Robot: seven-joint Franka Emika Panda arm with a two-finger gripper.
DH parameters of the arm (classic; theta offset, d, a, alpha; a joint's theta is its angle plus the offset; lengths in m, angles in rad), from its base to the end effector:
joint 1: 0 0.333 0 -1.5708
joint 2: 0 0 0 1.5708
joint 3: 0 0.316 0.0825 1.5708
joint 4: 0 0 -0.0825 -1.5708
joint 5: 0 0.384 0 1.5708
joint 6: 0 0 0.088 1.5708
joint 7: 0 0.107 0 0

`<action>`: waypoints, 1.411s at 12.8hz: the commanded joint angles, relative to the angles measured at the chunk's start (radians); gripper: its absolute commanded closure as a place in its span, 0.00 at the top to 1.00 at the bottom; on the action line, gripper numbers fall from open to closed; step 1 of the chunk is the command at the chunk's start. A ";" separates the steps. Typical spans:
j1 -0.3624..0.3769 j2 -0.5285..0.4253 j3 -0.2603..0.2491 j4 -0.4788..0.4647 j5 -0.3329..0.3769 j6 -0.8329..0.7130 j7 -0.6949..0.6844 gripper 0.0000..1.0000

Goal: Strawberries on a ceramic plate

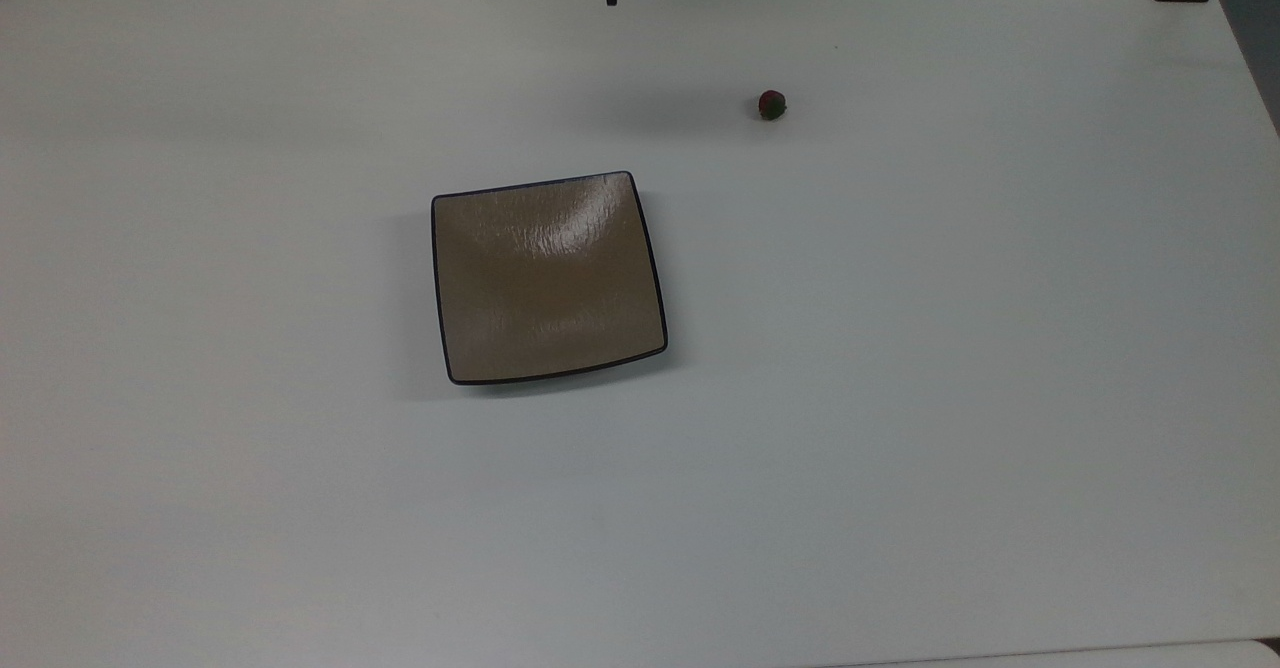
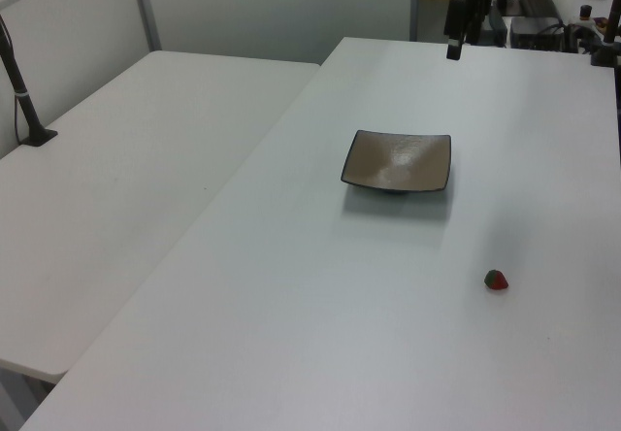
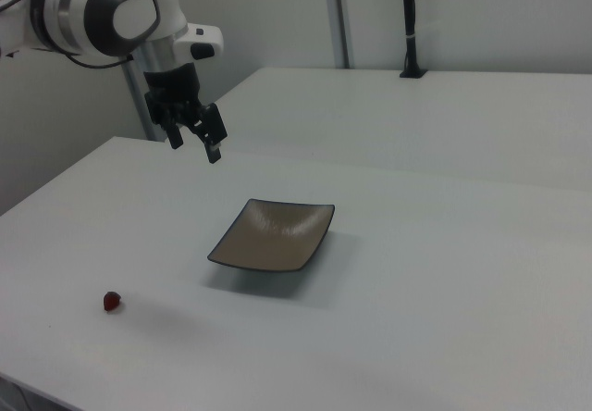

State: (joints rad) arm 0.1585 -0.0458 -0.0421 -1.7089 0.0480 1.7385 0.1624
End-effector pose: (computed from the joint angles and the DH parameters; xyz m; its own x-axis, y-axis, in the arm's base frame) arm 0.5495 0.0682 0.5992 0.9963 -0.0541 0.0661 -0.0501 -0.9969 -0.0612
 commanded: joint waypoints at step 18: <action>0.026 -0.012 0.128 -0.018 0.015 -0.068 -0.181 1.00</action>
State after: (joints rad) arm 0.1737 -0.0443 0.0126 -1.7171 0.0514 1.6937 -0.0027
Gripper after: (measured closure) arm 0.000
